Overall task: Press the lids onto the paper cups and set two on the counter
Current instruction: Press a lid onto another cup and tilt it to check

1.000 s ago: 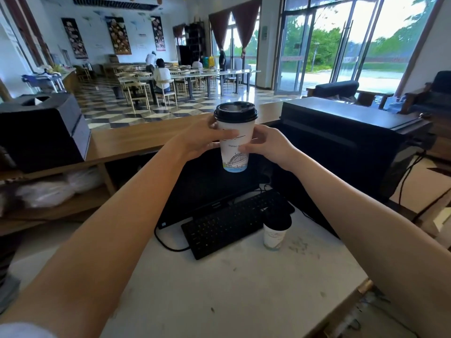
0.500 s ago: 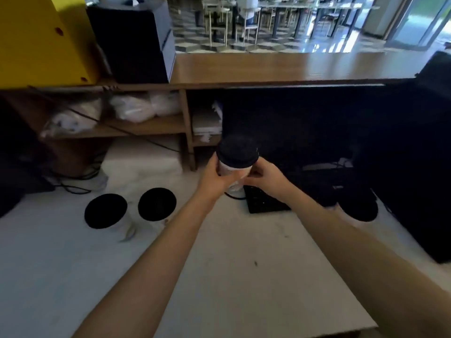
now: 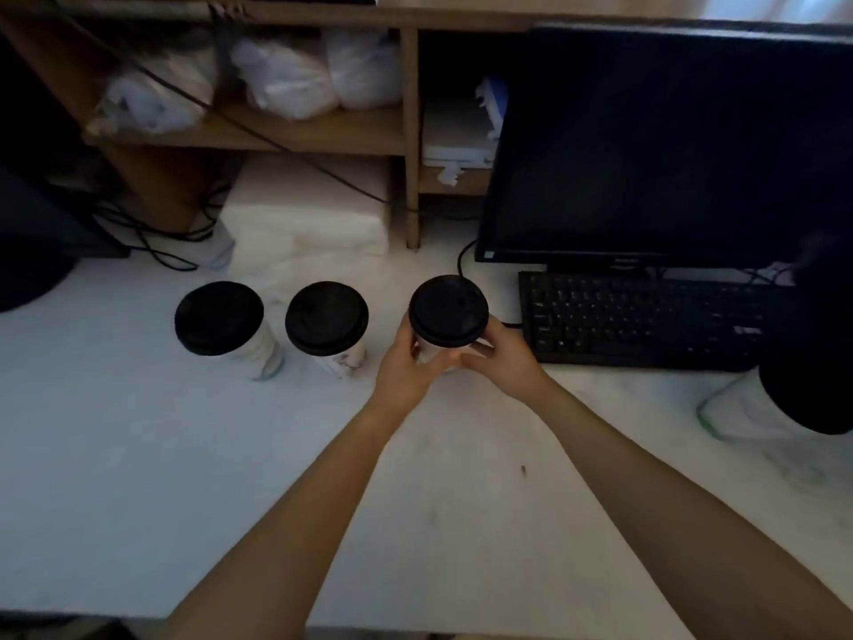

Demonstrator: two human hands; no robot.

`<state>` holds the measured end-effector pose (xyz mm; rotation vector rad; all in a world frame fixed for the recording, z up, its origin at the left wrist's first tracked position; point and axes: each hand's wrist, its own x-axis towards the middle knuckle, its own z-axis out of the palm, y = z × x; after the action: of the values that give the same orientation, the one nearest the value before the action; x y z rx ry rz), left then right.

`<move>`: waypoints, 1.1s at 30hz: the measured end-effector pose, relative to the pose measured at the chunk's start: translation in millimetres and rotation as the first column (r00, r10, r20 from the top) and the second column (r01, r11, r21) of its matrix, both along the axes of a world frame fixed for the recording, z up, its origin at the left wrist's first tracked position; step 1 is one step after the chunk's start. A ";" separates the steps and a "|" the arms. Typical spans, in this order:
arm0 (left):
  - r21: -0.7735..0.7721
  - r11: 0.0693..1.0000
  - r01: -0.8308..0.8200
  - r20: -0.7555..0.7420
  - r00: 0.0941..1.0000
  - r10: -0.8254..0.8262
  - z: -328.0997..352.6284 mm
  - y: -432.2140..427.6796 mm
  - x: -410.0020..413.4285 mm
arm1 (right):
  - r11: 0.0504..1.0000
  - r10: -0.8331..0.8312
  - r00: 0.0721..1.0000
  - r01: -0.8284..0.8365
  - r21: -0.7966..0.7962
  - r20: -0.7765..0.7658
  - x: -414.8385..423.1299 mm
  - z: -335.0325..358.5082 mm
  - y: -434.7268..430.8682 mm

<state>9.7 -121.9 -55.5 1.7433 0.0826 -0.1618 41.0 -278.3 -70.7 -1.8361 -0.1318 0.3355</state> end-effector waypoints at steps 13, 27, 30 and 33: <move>0.068 0.985 -0.156 -0.396 0.902 0.170 19.3 -14.1 -18.0 | 0.989 0.040 0.990 -0.059 -0.135 -0.136 -7.5 28.8 -10.1; 0.232 0.780 0.581 -0.428 0.781 -0.454 79.8 -146.3 -26.8 | 0.870 -0.461 0.767 0.291 -0.399 -0.446 -142.5 88.6 -187.3; 0.286 0.743 0.605 -0.344 0.788 -0.510 89.2 -183.7 -26.8 | 0.777 -0.602 0.666 0.361 -0.516 -0.440 -162.7 95.7 -225.4; 0.327 0.734 0.595 -0.259 0.804 -0.536 95.9 -226.7 -23.3 | 0.652 -0.735 0.592 0.482 -0.586 -0.331 -161.4 99.1 -263.7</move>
<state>-13.6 -348.5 40.4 2.1172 -0.3461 -0.7778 -120.4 -542.0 28.4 -2.0067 1.0845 0.3836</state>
